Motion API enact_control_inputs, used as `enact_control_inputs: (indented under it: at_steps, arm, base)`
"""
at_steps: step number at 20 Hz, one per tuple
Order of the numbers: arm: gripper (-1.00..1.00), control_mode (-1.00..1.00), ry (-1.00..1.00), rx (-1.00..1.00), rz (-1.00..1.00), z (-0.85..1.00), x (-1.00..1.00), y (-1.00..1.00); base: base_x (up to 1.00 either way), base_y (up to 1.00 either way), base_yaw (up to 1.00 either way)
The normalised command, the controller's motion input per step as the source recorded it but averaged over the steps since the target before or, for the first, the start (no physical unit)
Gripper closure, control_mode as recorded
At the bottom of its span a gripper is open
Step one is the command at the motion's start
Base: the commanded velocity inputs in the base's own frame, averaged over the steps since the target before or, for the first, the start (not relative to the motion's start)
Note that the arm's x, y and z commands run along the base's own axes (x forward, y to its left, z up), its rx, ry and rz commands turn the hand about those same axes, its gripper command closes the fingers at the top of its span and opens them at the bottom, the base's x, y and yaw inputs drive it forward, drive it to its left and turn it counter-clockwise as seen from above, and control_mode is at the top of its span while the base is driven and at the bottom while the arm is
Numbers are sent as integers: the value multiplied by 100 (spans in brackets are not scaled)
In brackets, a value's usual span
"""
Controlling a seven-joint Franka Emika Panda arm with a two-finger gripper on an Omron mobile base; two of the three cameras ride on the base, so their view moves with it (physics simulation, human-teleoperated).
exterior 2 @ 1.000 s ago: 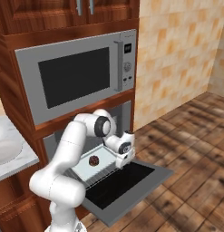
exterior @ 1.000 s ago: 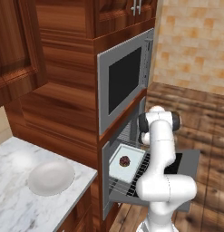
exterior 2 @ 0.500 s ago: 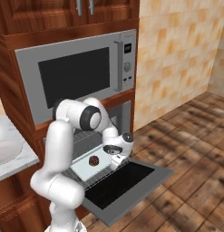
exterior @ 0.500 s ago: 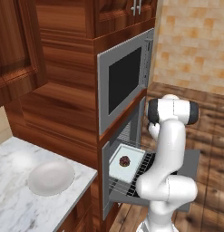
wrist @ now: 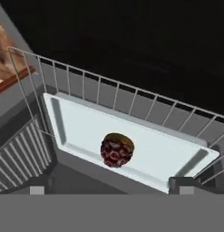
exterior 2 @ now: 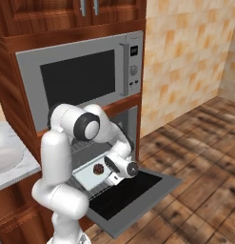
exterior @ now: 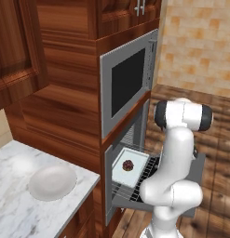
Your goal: Take the baked cake out of the oven and place it on the plate for cooling. Then close the oven door.
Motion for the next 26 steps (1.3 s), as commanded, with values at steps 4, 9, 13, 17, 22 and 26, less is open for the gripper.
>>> enact_control_inputs:
  at_steps: [4, 9, 13, 17, 22, 26]
  arm:
    - [-100, -100, 25, 44, 20, 71, 54, 0]
    - [-100, -100, 25, 25, 43, -3, 42, 3]
    - [-100, -100, -6, 2, 41, -63, 2, 40]
    - [-100, -100, -12, 7, 38, -71, 0, 43]
    - [-100, -100, 4, 14, 12, -19, 31, 18]
    - [-100, -100, 17, 16, 1, -30, 31, 0]
  base:
    - [0, 0, 0]
    - [0, 0, 0]
    - [0, 0, 0]
    - [0, 0, 0]
    - [0, 0, 0]
    - [0, 0, 0]
